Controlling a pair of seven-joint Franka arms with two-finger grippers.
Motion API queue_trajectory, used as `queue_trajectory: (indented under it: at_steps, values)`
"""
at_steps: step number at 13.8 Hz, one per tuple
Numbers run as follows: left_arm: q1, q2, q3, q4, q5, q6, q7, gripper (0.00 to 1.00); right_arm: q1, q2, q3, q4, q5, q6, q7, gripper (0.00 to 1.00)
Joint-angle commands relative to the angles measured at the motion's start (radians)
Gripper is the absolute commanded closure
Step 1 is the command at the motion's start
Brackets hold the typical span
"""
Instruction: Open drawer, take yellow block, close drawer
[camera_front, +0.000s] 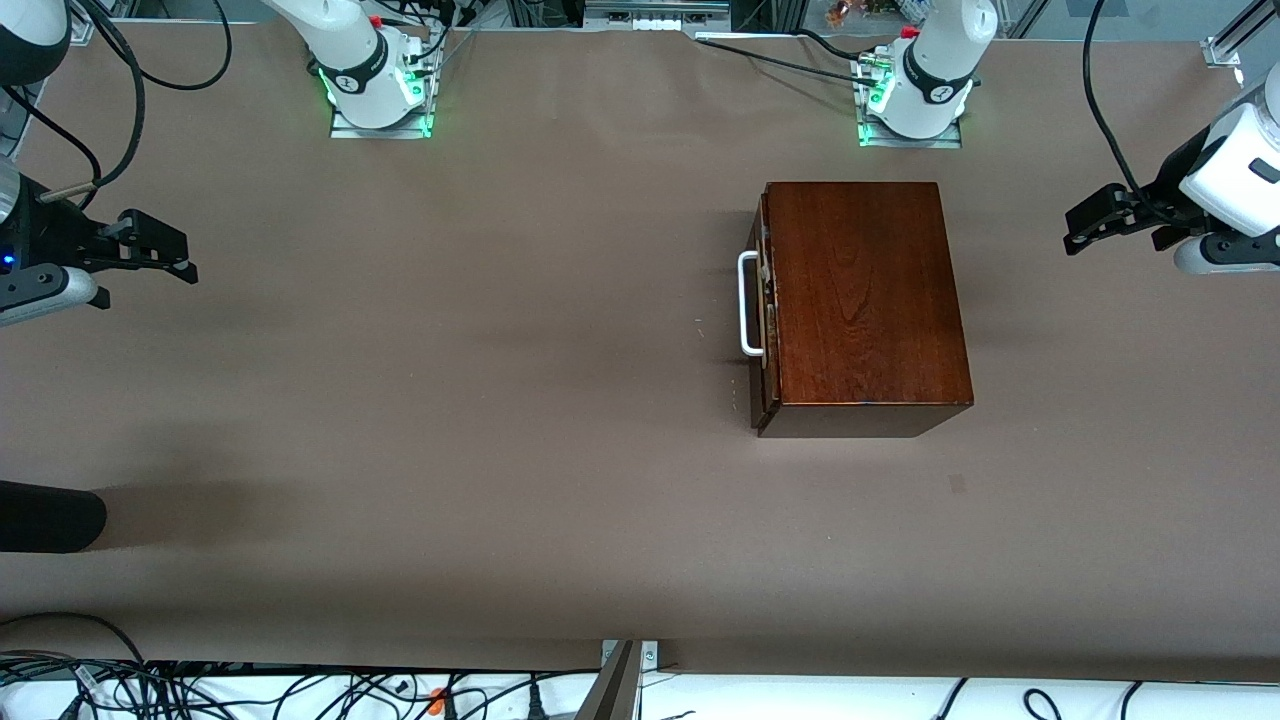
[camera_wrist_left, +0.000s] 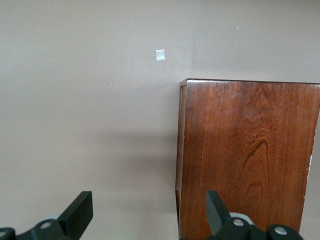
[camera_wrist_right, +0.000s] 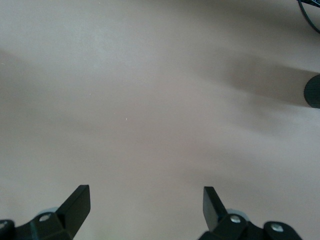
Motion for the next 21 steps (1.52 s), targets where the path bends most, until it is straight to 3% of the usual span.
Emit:
queue_trajectory:
  at_steps: [1,16,18,21]
  values:
    - [-0.003,0.018,0.000,0.037,0.005,-0.022,-0.004,0.00,-0.007,-0.005,0.001,0.001,0.005,0.004,-0.012,0.00]
    - [-0.024,0.043,-0.017,0.031,-0.006,-0.149,-0.004,0.00,-0.005,-0.005,0.001,0.001,0.005,0.006,-0.012,0.00]
    - [-0.066,0.057,-0.017,0.031,-0.020,-0.212,-0.001,0.00,-0.005,-0.005,-0.001,0.001,0.005,0.006,-0.012,0.00]
    - [-0.159,0.101,-0.017,0.035,-0.027,-0.206,-0.015,0.00,-0.005,-0.005,0.001,0.001,0.005,0.006,-0.012,0.00]
